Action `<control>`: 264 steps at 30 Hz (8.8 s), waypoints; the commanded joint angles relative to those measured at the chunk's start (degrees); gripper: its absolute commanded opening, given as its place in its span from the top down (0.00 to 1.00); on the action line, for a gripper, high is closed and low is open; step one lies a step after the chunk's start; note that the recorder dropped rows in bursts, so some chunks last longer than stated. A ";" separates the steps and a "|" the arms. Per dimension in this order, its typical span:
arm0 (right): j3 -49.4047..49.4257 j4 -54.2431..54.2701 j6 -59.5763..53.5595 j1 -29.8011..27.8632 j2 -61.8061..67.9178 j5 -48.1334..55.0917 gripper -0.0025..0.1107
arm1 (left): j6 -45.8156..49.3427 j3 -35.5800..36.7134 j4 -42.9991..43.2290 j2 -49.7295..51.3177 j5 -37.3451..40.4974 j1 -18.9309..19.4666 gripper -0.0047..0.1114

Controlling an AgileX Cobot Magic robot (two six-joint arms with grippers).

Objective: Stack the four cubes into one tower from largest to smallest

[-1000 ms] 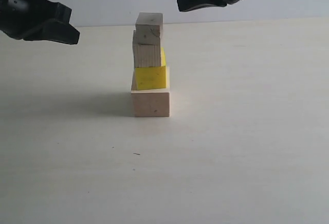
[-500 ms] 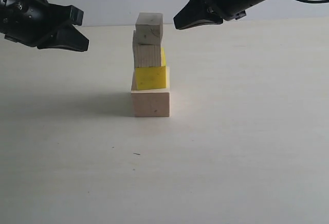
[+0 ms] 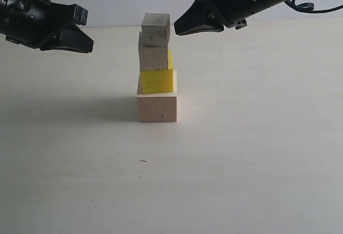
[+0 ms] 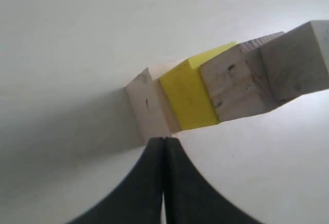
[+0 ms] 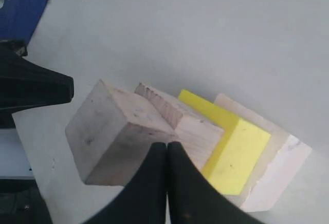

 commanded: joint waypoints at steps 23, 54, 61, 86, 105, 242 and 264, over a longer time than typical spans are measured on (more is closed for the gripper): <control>0.06 4.30 -3.97 0.04 -0.10 2.17 0.98 | 0.10 0.14 -0.81 0.14 -1.22 0.02 0.96; 0.06 -2.02 1.90 3.15 -0.10 -4.64 0.98 | 0.21 0.14 -0.81 0.14 -0.92 0.02 0.96; 0.06 -3.57 2.45 3.33 -0.10 -4.95 0.98 | 0.21 0.14 -0.81 0.14 -0.56 0.02 0.96; 11.48 -2.22 2.36 3.33 -1.02 -10.12 0.98 | 11.12 0.14 -9.04 14.16 2.14 0.02 0.96; 11.48 -2.18 3.95 3.33 -0.15 -9.32 0.98 | 25.55 0.14 -22.11 24.36 3.75 0.02 0.96; 11.48 1.15 1.93 3.33 4.63 -9.88 0.98 | 33.06 0.14 -27.56 24.84 1.03 -1.07 0.96; 11.48 1.00 0.50 6.06 4.63 -9.70 0.98 | 33.06 0.14 -27.47 24.84 0.35 -1.07 0.96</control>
